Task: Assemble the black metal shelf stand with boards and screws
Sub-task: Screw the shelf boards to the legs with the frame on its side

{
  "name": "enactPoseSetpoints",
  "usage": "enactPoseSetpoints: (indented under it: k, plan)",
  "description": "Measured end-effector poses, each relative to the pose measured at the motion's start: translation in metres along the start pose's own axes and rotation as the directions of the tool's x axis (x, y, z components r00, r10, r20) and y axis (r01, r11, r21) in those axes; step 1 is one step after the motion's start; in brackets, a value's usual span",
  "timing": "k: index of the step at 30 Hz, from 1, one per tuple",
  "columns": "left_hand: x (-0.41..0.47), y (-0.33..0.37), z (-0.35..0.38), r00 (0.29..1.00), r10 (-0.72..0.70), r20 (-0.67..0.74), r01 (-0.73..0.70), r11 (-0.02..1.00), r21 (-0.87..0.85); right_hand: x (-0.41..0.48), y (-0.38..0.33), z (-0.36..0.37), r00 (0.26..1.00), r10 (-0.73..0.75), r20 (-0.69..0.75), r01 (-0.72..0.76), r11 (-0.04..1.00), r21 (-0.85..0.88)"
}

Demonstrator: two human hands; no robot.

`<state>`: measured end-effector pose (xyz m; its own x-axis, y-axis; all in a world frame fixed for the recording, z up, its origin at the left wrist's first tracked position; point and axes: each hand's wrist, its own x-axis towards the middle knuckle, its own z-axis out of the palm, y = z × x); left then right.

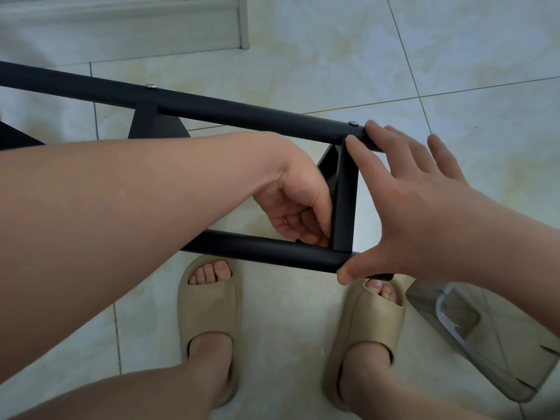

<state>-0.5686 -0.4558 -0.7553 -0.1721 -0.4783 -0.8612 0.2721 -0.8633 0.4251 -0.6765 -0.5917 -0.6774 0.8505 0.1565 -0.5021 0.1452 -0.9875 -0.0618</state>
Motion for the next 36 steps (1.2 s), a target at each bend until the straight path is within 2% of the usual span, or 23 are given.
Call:
enactPoseSetpoints:
  k: [6,10,19,25,32,36]
  plan:
    - [-0.0003,0.0007,-0.0032,0.999,0.027,0.022,-0.027,1.0,0.015,0.0004,-0.0007,0.0005,1.0,-0.004,-0.008,0.004,1.0,-0.008]
    - [0.0005,0.0014,-0.0047,1.0,-0.01,0.0,0.01,0.998,0.062,0.0003,-0.0007,0.0001,1.0,-0.007,-0.007,0.007,1.0,-0.011]
    - [0.0027,0.0011,-0.002,1.0,0.009,0.022,-0.008,0.998,-0.058,0.0002,-0.0023,-0.0041,1.0,-0.003,0.018,0.004,1.0,-0.031]
    - [0.0022,-0.0002,-0.0023,0.999,-0.03,0.012,0.031,0.999,-0.023,0.0006,-0.0029,-0.0052,1.0,-0.003,0.028,0.005,0.999,-0.049]
    - [0.0021,-0.001,-0.0008,0.999,0.035,0.032,-0.031,0.994,-0.108,0.0008,-0.0035,-0.006,0.999,-0.003,0.036,0.005,0.999,-0.054]
    - [0.0008,-0.0028,-0.0008,1.0,0.008,0.03,-0.006,0.999,-0.052,0.0011,-0.0034,-0.0054,0.999,-0.009,0.034,0.011,0.999,-0.045]
